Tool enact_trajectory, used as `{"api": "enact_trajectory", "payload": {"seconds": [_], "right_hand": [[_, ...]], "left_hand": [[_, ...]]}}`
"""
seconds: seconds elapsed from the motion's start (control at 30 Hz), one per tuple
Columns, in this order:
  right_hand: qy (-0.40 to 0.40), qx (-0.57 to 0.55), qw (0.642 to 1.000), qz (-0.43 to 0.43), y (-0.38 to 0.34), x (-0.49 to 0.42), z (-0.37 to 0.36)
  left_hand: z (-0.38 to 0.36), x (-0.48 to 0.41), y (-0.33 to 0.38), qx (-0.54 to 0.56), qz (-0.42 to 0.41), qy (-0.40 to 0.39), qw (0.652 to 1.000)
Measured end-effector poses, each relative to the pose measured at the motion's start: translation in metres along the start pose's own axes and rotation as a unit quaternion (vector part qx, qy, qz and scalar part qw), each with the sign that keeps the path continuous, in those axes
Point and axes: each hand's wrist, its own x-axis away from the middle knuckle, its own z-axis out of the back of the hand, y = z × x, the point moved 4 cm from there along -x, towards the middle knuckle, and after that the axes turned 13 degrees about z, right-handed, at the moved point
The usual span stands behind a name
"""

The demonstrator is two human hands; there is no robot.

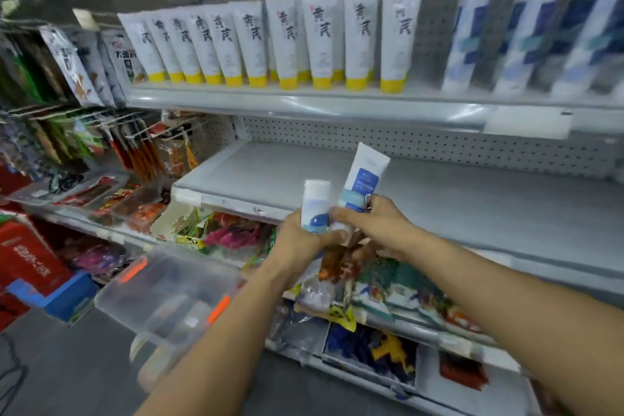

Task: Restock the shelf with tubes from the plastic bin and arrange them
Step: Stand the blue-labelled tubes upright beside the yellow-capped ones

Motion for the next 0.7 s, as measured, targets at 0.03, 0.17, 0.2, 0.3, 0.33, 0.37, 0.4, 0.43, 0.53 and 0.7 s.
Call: {"api": "enact_trajectory", "payload": {"seconds": [0.03,0.17,0.2,0.3,0.33,0.37,0.4,0.43,0.53,0.7], "right_hand": [[-0.003,0.002,1.000,0.000,-0.006,0.013,0.024],[-0.003,0.051,0.998,0.042,-0.034,0.059,0.109],[0.003,0.064,0.996,0.062,-0.040,0.069,0.131],[0.033,0.106,0.989,0.100,-0.055,0.099,0.195],[0.042,0.121,0.986,0.109,-0.058,0.108,0.215],[0.054,0.133,0.983,0.116,-0.061,0.116,0.236],[0.068,0.143,0.980,0.124,-0.064,0.124,0.256],[0.084,0.145,0.977,0.133,-0.068,0.131,0.274],[0.150,0.131,0.967,0.157,-0.079,0.146,0.325],[0.291,0.183,0.916,0.208,-0.104,0.155,0.399]], "left_hand": [[-0.021,0.007,0.007,-0.012,-0.006,-0.006,1.000],[-0.106,0.034,0.039,-0.040,-0.054,-0.028,0.997],[-0.127,0.041,0.047,-0.048,-0.064,-0.032,0.996],[-0.186,0.058,0.069,-0.021,-0.070,-0.038,0.997],[-0.205,0.063,0.076,-0.008,-0.073,-0.038,0.997],[-0.223,0.067,0.084,-0.001,-0.075,-0.037,0.996],[-0.239,0.071,0.091,0.001,-0.079,-0.037,0.996],[-0.255,0.074,0.098,-0.003,-0.085,-0.038,0.996],[-0.296,0.085,0.123,-0.034,-0.109,-0.060,0.992],[-0.330,0.087,0.166,-0.106,-0.147,-0.092,0.979]]}}
